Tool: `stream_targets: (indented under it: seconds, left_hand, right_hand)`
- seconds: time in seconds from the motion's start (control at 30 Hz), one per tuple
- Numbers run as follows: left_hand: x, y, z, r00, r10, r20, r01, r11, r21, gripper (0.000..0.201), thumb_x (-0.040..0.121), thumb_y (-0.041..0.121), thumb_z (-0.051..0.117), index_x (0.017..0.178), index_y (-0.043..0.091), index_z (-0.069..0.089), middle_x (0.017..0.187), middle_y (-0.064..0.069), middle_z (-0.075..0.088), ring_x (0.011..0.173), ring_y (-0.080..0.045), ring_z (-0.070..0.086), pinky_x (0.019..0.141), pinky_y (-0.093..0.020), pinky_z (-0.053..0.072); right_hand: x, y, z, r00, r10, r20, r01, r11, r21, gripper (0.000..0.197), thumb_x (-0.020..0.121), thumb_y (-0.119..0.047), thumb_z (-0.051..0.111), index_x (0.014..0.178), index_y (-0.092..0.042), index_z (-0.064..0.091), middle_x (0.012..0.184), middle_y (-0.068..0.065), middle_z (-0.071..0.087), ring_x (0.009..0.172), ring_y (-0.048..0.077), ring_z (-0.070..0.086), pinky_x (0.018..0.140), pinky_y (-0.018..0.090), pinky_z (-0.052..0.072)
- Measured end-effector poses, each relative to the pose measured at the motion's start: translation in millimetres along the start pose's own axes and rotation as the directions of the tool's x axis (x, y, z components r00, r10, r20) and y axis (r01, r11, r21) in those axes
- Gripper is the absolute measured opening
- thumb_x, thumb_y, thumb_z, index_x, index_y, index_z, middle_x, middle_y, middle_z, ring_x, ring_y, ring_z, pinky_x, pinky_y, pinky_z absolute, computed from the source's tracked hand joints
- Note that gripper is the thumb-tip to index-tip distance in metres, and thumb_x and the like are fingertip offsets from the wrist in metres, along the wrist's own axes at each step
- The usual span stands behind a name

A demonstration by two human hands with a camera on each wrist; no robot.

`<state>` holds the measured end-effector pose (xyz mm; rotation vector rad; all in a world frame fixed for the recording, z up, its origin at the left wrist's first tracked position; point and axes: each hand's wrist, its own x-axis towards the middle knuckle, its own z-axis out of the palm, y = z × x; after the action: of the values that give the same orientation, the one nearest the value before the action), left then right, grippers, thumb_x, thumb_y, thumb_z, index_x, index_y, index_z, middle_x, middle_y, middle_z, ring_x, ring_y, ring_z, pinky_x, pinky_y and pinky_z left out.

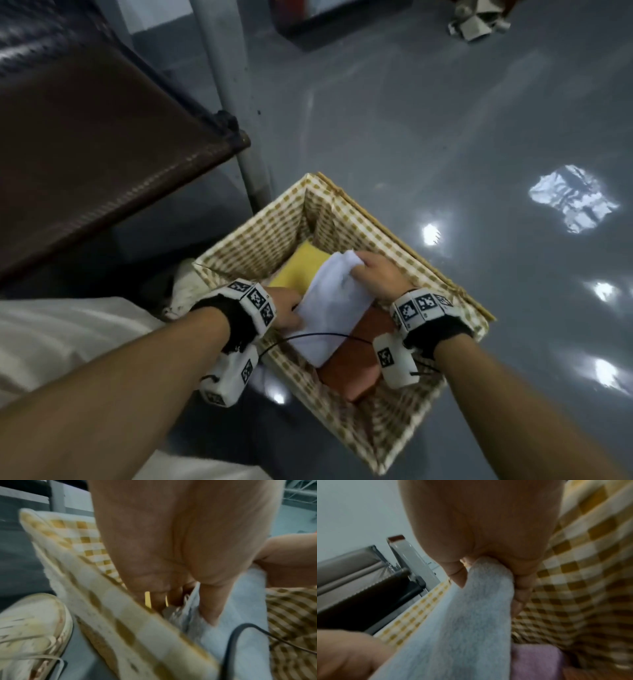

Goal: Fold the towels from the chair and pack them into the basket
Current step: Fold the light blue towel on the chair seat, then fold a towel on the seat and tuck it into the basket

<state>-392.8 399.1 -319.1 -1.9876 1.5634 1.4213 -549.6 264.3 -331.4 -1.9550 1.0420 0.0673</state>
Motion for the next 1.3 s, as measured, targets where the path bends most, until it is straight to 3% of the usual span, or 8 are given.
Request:
stream_targets:
  seconds: [0.13, 0.3, 0.47, 0.6, 0.77, 0.9, 1.03, 1.3]
  left_hand:
    - [8, -8, 3, 0.999, -0.051, 0.011, 0.051, 0.997, 0.057, 0.027, 0.097, 0.024, 0.043, 0.072, 0.014, 0.044, 0.076, -0.006, 0.045, 0.064, -0.019, 0.038, 0.067, -0.033, 0.031]
    - [-21, -26, -22, 0.975, -0.102, -0.198, 0.072, 0.986, -0.152, 0.032, 0.097, 0.023, 0.044, 0.126, 0.019, 0.057, 0.134, -0.002, 0.053, 0.115, -0.018, 0.055, 0.093, -0.028, 0.045]
    - [-81, -47, -55, 0.857, -0.131, -0.498, -0.068, 0.930, -0.362, 0.016, 0.093, 0.027, 0.053, 0.100, 0.028, 0.068, 0.112, 0.005, 0.064, 0.104, -0.016, 0.060, 0.078, -0.022, 0.044]
    - [-148, -62, -91, 0.730, -0.171, -0.662, -0.207, 0.868, -0.452, 0.013, 0.092, 0.019, 0.056, 0.089, 0.026, 0.065, 0.095, 0.001, 0.070, 0.091, -0.016, 0.065, 0.086, -0.033, 0.051]
    - [-281, -96, -137, 0.431, -0.272, -0.860, -0.459, 0.754, -0.469, 0.014, 0.093, 0.005, 0.051, 0.097, 0.005, 0.064, 0.080, -0.004, 0.067, 0.064, -0.006, 0.064, 0.059, -0.014, 0.050]
    - [-376, -138, -138, 0.234, -0.391, -0.890, -0.527, 0.718, -0.454, 0.012, 0.094, 0.006, 0.051, 0.096, 0.006, 0.063, 0.081, -0.008, 0.067, 0.061, -0.006, 0.064, 0.059, -0.017, 0.051]
    - [-426, -195, -116, 0.170, -0.487, -0.857, -0.474, 0.722, -0.504, 0.013, 0.093, 0.005, 0.052, 0.099, 0.002, 0.063, 0.082, -0.009, 0.067, 0.072, -0.017, 0.062, 0.075, -0.032, 0.050]
    - [-480, -333, -39, 0.119, -0.644, -0.756, -0.269, 0.712, -0.649, 0.013, 0.087, -0.005, 0.054, 0.091, 0.003, 0.063, 0.076, -0.010, 0.063, 0.059, -0.009, 0.058, 0.054, -0.010, 0.044]
  right_hand:
    - [11, 10, 20, 0.996, 0.048, 0.079, -0.039, 0.993, -0.115, 0.040, 0.103, -0.026, 0.036, 0.134, -0.006, 0.051, 0.136, 0.015, 0.053, 0.129, 0.027, 0.046, 0.106, 0.033, 0.033]
    - [19, 10, 33, 0.964, 0.215, 0.155, -0.119, 0.874, -0.471, 0.041, 0.097, -0.018, 0.044, 0.137, -0.009, 0.044, 0.133, 0.018, 0.052, 0.118, 0.032, 0.051, 0.095, 0.034, 0.042]
    - [19, -36, 21, 0.989, 0.097, 0.114, -0.016, 0.829, -0.559, 0.025, 0.095, -0.019, 0.048, 0.114, -0.009, 0.061, 0.114, 0.013, 0.064, 0.100, 0.028, 0.061, 0.081, 0.032, 0.049]
    - [20, -132, 7, 0.972, -0.202, 0.123, 0.236, 0.853, -0.465, 0.024, 0.093, -0.019, 0.053, 0.113, -0.015, 0.065, 0.115, 0.007, 0.066, 0.106, 0.024, 0.061, 0.086, 0.029, 0.046]
    - [12, -292, -10, 0.829, -0.533, 0.168, 0.540, 0.686, -0.488, 0.019, 0.091, -0.019, 0.056, 0.102, -0.019, 0.072, 0.108, 0.002, 0.071, 0.104, 0.019, 0.062, 0.081, 0.016, 0.038]
    - [-9, -413, -2, 0.683, -0.693, 0.230, 0.682, 0.494, -0.539, 0.018, 0.090, -0.020, 0.057, 0.099, -0.021, 0.072, 0.103, 0.000, 0.071, 0.098, 0.017, 0.063, 0.077, 0.016, 0.038]
    - [-26, -511, 44, 0.570, -0.737, 0.364, 0.772, 0.330, -0.543, 0.018, 0.091, -0.020, 0.055, 0.101, -0.020, 0.070, 0.103, 0.001, 0.070, 0.096, 0.018, 0.063, 0.081, 0.024, 0.045]
    - [-42, -620, 192, 0.393, -0.722, 0.570, 0.897, 0.163, -0.412, 0.021, 0.091, -0.018, 0.055, 0.105, -0.017, 0.070, 0.106, 0.001, 0.071, 0.098, 0.015, 0.063, 0.077, 0.019, 0.038]
